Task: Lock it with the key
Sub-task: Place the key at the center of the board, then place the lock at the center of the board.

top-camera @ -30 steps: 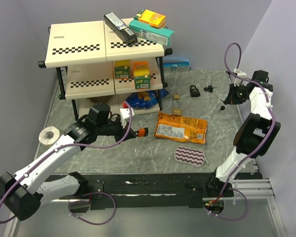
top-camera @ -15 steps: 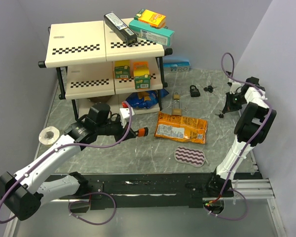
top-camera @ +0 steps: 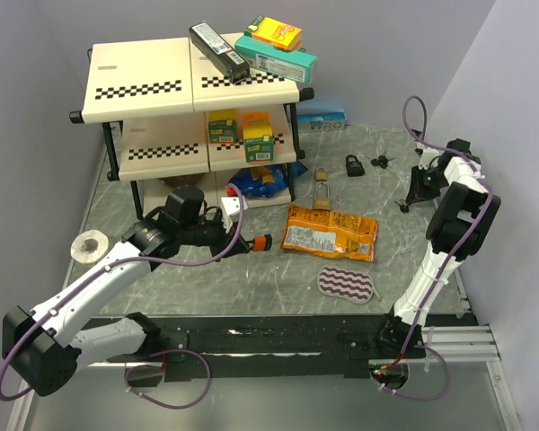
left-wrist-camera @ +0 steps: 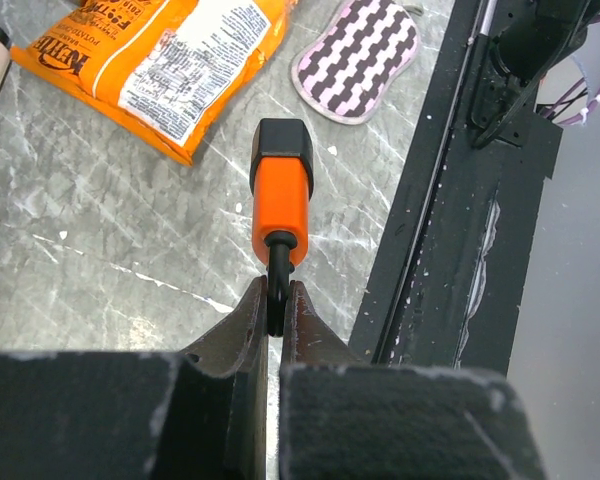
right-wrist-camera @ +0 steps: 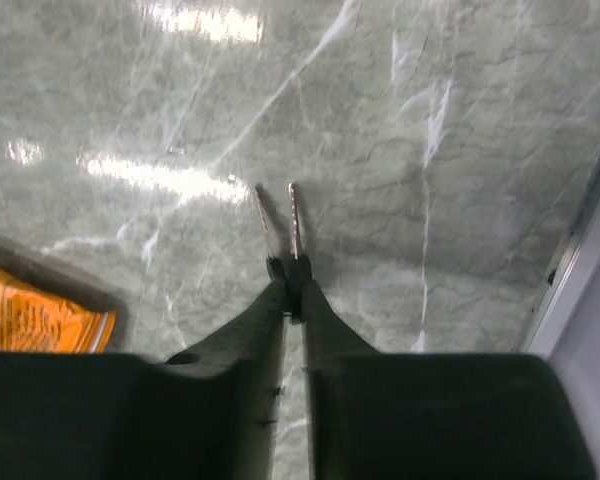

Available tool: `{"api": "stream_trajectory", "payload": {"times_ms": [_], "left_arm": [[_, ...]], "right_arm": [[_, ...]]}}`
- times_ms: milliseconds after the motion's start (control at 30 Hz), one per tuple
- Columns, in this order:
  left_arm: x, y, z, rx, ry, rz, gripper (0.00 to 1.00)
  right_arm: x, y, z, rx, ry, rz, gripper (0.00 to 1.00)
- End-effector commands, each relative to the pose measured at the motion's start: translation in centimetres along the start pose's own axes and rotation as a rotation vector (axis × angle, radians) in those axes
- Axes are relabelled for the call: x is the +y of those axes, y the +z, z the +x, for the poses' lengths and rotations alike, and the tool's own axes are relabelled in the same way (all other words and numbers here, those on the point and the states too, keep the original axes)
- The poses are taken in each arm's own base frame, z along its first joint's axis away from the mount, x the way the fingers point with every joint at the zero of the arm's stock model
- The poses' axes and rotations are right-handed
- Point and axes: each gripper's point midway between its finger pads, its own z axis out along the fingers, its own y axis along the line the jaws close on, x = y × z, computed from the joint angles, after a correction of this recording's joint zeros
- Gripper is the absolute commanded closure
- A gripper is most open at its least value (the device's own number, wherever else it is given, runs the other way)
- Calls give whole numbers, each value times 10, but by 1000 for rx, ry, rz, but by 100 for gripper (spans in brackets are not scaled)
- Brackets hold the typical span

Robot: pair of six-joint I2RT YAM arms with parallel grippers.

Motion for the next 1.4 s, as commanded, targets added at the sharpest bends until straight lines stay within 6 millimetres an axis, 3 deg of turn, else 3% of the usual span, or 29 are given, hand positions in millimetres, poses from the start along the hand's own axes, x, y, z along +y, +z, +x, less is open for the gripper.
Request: {"api": "stream_trajectory", "payload": {"times_ms": [0,167,300,400,600,733,867,967,1100,1167,1200,1367], "left_arm": [[-6,-1,-28,-81,39,45,99],[-7,2,-31,-63,25,63,99],[-5,5,-38,-53,1,69,99],[-8,5,-48,-68,-14,88,99],[-10,14,-65,-65,-159,118,99],[-17,18,-73,-49,-261,177,99],[-25,21,-78,-55,-329,224,99],[-31,20,-78,-54,-373,259,99],[-34,21,-74,-52,-422,275,99],[-34,21,-73,-52,-428,274,99],[-34,21,-74,-52,-434,271,99],[-33,24,-70,-44,-447,265,99]], "right_arm": [[-1,-10,-23,-58,-35,0,69],[13,-26,-29,-101,-76,-21,41],[35,-52,-43,-175,-164,-52,29],[60,-77,-48,-232,-262,-85,22],[144,-131,-47,-394,-499,-189,9],[215,-158,-15,-504,-743,-240,0],[299,-176,24,-623,-982,-379,0],[350,-195,53,-739,-1131,-488,0],[389,-202,90,-847,-1299,-554,0],[399,-203,89,-889,-1341,-519,0],[410,-199,99,-886,-1369,-550,0],[433,-196,92,-953,-1456,-482,5]]}}
